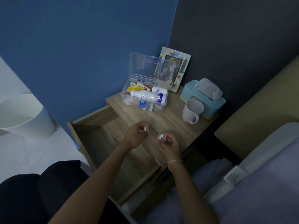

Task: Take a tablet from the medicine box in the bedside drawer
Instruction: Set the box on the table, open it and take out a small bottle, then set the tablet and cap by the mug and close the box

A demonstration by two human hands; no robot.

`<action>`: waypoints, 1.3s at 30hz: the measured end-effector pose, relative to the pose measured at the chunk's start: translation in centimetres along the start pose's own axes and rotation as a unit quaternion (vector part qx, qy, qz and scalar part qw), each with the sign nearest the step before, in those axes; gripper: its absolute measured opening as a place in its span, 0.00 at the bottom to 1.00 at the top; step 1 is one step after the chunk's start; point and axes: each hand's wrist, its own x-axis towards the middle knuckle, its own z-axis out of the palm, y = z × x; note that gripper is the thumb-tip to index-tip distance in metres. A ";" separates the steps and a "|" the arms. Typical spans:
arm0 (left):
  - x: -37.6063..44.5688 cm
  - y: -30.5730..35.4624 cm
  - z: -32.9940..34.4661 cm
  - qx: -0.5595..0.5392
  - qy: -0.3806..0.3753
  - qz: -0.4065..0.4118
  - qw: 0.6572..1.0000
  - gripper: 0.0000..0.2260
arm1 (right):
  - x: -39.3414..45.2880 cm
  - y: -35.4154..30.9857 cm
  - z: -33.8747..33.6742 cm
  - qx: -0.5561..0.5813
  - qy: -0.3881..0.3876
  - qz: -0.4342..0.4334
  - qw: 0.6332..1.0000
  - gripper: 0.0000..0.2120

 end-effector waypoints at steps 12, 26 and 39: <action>1.0 -2.5 1.7 0.077 0.000 0.022 0.997 0.12 | 0.5 3.4 -0.2 -0.311 0.052 -0.181 0.932 0.14; 1.5 -4.0 1.8 0.205 -0.021 0.062 0.977 0.17 | 2.6 3.8 -0.2 -0.473 0.063 -0.246 0.844 0.18; 1.8 -5.3 2.0 0.215 0.009 0.112 0.970 0.15 | 2.2 3.5 -0.1 -0.457 0.057 -0.269 0.846 0.16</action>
